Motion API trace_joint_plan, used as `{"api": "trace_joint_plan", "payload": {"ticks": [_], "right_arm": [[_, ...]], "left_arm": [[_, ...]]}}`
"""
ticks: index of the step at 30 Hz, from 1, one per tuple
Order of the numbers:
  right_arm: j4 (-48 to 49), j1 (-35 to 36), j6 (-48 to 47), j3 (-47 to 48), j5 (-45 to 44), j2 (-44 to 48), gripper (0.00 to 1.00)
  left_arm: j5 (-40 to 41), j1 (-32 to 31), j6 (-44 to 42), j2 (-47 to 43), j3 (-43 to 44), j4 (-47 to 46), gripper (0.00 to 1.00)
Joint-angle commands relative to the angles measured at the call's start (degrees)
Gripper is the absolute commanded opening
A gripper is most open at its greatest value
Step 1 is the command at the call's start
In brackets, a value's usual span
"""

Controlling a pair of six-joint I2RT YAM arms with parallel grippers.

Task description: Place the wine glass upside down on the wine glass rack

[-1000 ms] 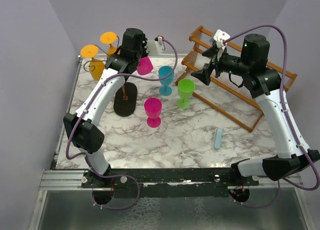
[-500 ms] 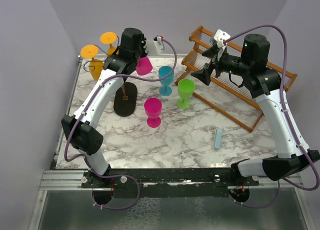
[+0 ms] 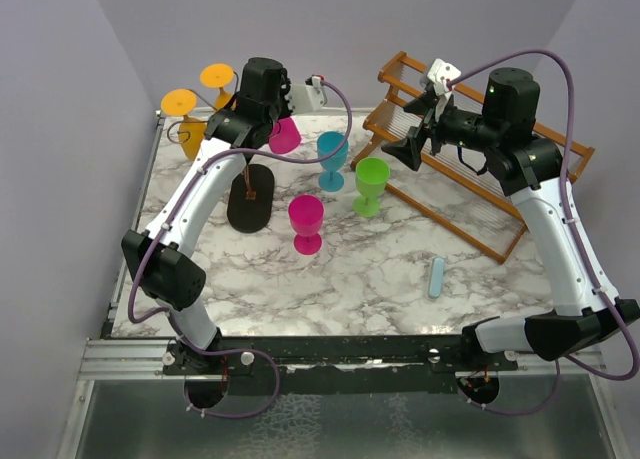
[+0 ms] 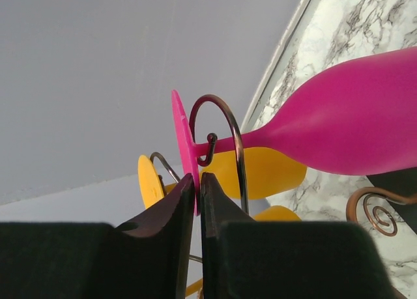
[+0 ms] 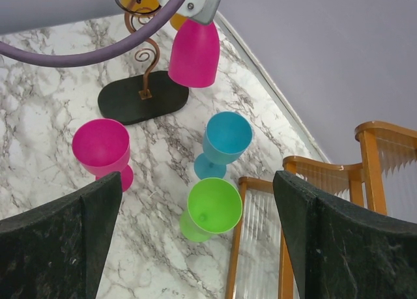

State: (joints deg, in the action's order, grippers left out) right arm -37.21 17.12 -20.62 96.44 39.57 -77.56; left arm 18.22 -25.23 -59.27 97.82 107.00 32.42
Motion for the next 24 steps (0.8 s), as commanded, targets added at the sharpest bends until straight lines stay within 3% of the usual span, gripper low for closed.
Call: {"api": "trace_joint_plan", "payload": {"ticks": [1, 17, 24], "right_arm": [[2.05, -0.69, 0.89, -1.06, 1.58, 0.91, 0.98], [2.53, -1.22, 0.92, -1.82, 1.64, 1.86, 0.99], [3.25, -1.55, 0.27, -3.62, 0.77, 2.57, 0.99]], "left_arm": [[-1.14, 0.18, 0.71, -2.21, 0.78, 1.74, 0.16], [-2.28, 0.18, 1.58, -5.45, -1.17, 2.5, 0.29], [-3.6, 0.18, 2.15, -7.3, -2.96, 4.27, 0.3]]}}
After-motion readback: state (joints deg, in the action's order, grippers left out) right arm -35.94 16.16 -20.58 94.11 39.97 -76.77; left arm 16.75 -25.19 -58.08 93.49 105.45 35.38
